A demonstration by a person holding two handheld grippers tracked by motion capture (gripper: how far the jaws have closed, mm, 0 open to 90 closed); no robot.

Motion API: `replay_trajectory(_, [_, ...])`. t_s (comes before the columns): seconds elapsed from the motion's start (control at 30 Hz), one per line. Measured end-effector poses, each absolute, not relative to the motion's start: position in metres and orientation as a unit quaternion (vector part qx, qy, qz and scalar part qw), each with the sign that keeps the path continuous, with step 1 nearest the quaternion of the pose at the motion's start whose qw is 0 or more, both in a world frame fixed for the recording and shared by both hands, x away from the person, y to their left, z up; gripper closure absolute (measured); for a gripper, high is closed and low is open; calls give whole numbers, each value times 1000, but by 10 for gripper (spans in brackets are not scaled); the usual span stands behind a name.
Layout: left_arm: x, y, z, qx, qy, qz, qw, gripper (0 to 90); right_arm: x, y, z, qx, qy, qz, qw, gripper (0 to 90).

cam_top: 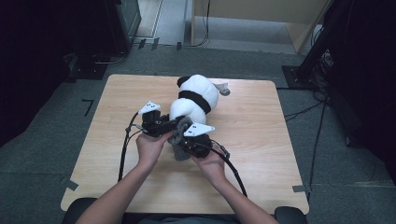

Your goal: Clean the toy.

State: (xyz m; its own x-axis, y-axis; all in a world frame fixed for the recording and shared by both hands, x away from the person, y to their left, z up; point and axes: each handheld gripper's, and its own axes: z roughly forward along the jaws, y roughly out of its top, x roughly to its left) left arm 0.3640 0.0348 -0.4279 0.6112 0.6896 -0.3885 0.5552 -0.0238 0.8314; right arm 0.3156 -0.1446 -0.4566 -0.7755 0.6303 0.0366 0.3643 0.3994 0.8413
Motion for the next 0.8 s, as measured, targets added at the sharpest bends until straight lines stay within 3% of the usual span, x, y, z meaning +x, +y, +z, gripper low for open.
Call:
replay_trajectory(0.5, [374,56,-425,690,446,14,570,561,340,-172,-482,346,840,387,157,822])
replay_trajectory(0.8, [378,67,-424,699,443,33,560,561,354,-216,-471,415,809,385,158,821])
